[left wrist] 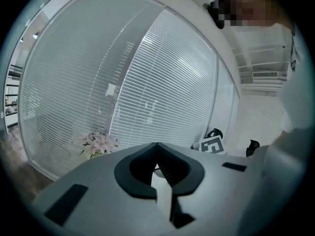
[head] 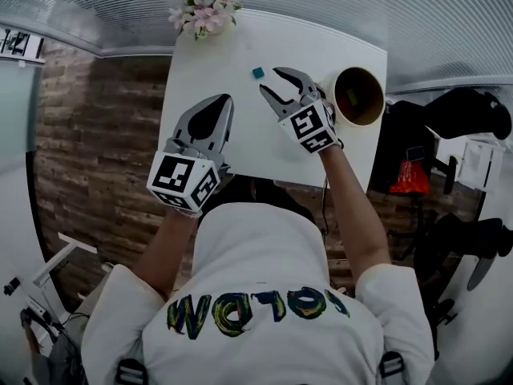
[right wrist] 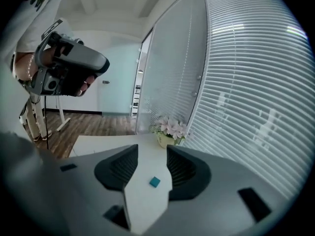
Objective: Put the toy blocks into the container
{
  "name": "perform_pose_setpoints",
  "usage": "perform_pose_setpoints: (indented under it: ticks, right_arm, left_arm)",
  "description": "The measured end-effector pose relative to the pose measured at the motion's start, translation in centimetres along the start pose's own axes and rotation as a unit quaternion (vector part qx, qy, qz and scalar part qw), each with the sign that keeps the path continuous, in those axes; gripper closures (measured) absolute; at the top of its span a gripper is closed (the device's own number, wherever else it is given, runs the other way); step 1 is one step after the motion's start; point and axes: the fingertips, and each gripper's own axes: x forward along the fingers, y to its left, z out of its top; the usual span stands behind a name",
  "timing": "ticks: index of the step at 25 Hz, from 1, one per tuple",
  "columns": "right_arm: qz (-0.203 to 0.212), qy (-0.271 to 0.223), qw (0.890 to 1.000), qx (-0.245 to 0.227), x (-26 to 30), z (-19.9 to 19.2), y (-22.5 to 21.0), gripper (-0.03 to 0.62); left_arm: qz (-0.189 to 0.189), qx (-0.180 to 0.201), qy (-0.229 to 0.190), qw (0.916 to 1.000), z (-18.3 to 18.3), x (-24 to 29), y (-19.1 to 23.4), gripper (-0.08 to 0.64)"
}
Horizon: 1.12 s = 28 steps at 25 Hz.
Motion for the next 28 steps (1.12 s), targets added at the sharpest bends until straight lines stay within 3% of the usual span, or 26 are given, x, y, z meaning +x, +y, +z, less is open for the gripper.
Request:
perform_pose_setpoints:
  ticks: [14, 28]
  right_arm:
    - [-0.007, 0.035, 0.998, 0.059, 4.7, -5.1, -0.6, 0.4]
    - [0.007, 0.104, 0.99, 0.09, 12.9, -13.0, -0.8, 0.394]
  left_arm:
    - [0.001, -0.007, 0.017, 0.9998, -1.8, 2.2, 0.9, 0.548]
    - [0.025, -0.049, 0.058, 0.9968, -7.9, 3.3, 4.3, 0.548]
